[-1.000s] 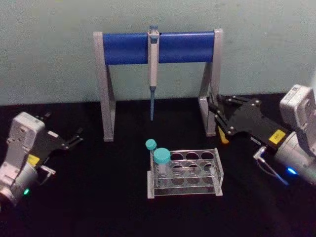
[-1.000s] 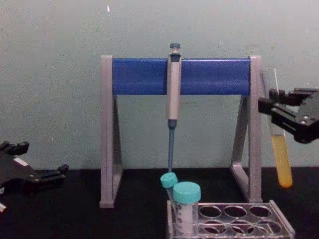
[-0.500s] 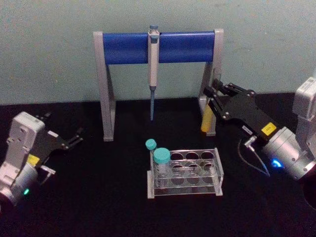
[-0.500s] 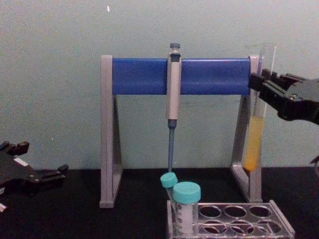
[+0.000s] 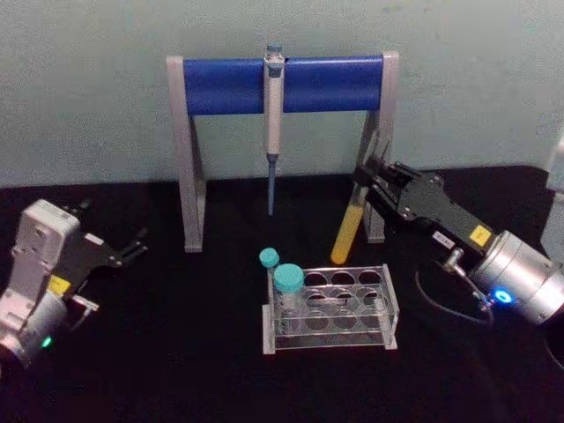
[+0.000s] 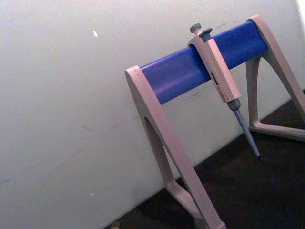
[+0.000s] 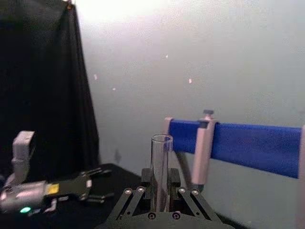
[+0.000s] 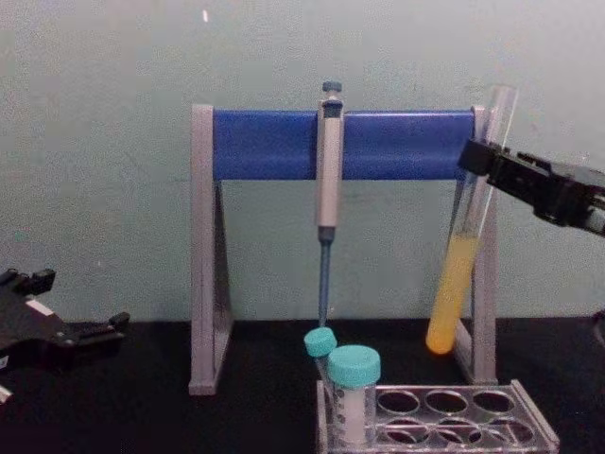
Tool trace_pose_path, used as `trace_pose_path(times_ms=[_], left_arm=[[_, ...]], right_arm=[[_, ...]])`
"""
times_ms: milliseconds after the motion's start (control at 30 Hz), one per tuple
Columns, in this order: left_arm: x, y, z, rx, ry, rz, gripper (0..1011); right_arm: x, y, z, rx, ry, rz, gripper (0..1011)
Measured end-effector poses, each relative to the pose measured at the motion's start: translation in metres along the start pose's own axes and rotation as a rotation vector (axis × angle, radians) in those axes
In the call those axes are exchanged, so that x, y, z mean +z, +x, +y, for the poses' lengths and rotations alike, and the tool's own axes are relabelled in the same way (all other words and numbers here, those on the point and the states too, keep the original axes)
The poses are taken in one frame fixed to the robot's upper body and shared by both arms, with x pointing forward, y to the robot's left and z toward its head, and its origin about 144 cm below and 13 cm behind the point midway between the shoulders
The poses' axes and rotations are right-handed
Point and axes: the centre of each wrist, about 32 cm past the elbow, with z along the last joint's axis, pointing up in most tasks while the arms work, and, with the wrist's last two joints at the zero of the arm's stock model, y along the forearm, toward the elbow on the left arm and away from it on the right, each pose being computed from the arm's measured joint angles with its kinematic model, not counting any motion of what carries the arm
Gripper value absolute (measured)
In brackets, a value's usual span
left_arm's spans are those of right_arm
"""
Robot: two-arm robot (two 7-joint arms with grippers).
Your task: Pick up the test tube from the test tube rack, shake it, then place it back into the test tube rack.
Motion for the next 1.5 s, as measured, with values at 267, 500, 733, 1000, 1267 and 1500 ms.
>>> trace_pose_path(times_ms=[267, 500, 733, 1000, 1267, 1500], left_arm=[[0.000, 0.000, 0.000, 0.000, 0.000, 0.000, 1001], [0.000, 0.000, 0.000, 0.000, 0.000, 0.000, 1001], [0.000, 0.000, 0.000, 0.000, 0.000, 0.000, 1001], [0.000, 0.000, 0.000, 0.000, 0.000, 0.000, 1001], [0.000, 0.000, 0.000, 0.000, 0.000, 0.000, 1001], [0.000, 0.000, 0.000, 0.000, 0.000, 0.000, 1001]], right_arm=[[0.021, 0.001, -0.010, 0.050, -0.106, -0.034, 229], [0.045, -0.007, -0.018, 0.010, -0.221, -0.150, 229], [0.055, -0.022, -0.016, -0.082, -0.303, -0.396, 229], [0.043, -0.027, -0.003, -0.121, -0.273, -0.516, 229], [0.023, -0.023, 0.009, -0.127, -0.147, -0.473, 229], [0.012, -0.017, 0.016, -0.064, -0.087, -0.329, 229]])
